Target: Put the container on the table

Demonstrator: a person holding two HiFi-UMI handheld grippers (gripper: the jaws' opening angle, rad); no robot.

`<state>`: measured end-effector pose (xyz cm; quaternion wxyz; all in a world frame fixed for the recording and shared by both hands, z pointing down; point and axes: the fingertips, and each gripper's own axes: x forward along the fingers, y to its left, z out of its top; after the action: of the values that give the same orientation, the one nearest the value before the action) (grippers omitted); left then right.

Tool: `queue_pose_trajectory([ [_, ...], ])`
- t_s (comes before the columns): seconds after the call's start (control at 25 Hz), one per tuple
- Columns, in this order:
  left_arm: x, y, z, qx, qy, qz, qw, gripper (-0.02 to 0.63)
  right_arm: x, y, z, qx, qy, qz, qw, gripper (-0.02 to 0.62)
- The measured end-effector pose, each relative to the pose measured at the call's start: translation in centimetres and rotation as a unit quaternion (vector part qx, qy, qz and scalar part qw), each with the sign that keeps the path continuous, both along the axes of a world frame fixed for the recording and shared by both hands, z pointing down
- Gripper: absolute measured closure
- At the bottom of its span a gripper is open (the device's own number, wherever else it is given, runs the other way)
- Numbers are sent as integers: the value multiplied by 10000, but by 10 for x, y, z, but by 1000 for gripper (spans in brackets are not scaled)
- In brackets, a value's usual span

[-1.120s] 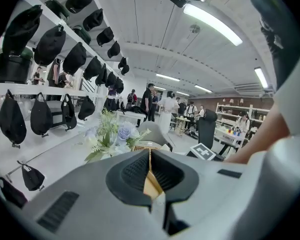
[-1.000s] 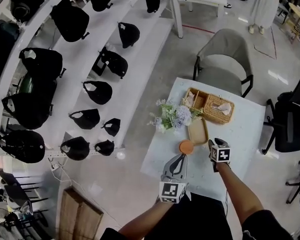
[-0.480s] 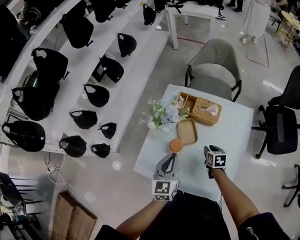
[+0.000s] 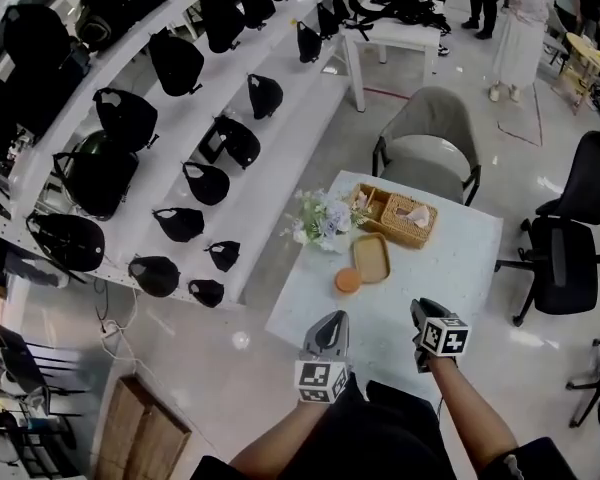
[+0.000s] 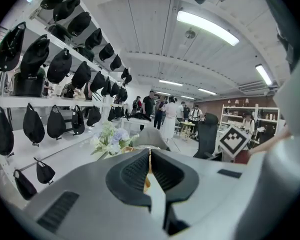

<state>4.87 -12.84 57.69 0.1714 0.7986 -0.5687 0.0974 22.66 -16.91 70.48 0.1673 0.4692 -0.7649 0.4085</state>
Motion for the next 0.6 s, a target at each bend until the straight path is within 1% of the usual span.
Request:
queue_pose_trajectory([
  [0.16, 8, 18, 3, -75, 12, -53, 10000, 591, -3, 7, -37, 430, -111, -126, 9989, 549],
  [0.24, 11, 24, 3, -106, 33, 32, 9999, 591, -1, 15, -58, 657, -195, -9, 9976, 594],
  [0.36, 15, 24, -1, -86, 65, 201, 9997, 591, 9, 27, -88, 984, -350, 243, 9942, 595],
  [0.44, 17, 19, -9, -30, 156, 306, 9994, 592, 19, 37, -105, 1242, -137, 341, 9916, 595],
  [0.6, 17, 15, -31, 105, 358, 664, 9971, 591, 27, 63, -139, 1828, 546, 390, 9809, 595],
])
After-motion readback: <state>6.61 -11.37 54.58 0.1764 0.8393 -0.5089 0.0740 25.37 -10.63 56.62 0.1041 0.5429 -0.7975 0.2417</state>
